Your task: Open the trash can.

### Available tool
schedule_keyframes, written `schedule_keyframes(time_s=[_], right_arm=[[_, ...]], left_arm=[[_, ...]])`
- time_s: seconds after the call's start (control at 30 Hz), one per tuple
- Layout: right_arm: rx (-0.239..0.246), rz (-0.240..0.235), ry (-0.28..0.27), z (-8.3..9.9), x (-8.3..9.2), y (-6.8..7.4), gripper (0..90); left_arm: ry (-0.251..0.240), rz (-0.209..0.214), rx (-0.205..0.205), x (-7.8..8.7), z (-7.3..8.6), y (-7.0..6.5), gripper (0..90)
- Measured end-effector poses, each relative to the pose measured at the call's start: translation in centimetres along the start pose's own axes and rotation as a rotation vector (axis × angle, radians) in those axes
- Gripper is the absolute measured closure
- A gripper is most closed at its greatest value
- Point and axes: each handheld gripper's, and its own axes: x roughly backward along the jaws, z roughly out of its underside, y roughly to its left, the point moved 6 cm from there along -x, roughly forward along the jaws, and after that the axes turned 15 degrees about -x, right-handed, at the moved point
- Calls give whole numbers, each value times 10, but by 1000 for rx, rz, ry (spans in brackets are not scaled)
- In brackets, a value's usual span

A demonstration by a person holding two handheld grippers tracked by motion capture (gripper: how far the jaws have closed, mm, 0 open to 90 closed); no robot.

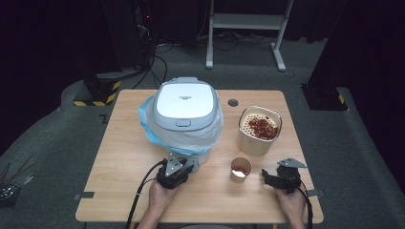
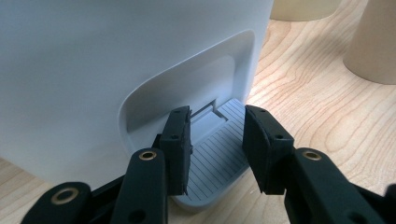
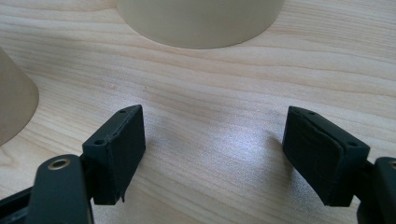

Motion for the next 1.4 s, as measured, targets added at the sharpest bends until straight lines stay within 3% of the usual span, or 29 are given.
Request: schedule_keyframes(time_s=[0.63, 1.03, 1.4], right_arm=[[2, -6, 1, 0, 0, 0, 241], [-2, 0, 0, 1, 1, 1, 238], [-3, -40, 6, 6, 6, 4, 237]], left_arm=[[13, 0, -4, -2, 2, -1, 621], [75, -6, -36, -5, 3, -3, 621], [79, -21, -39, -5, 3, -3, 617]])
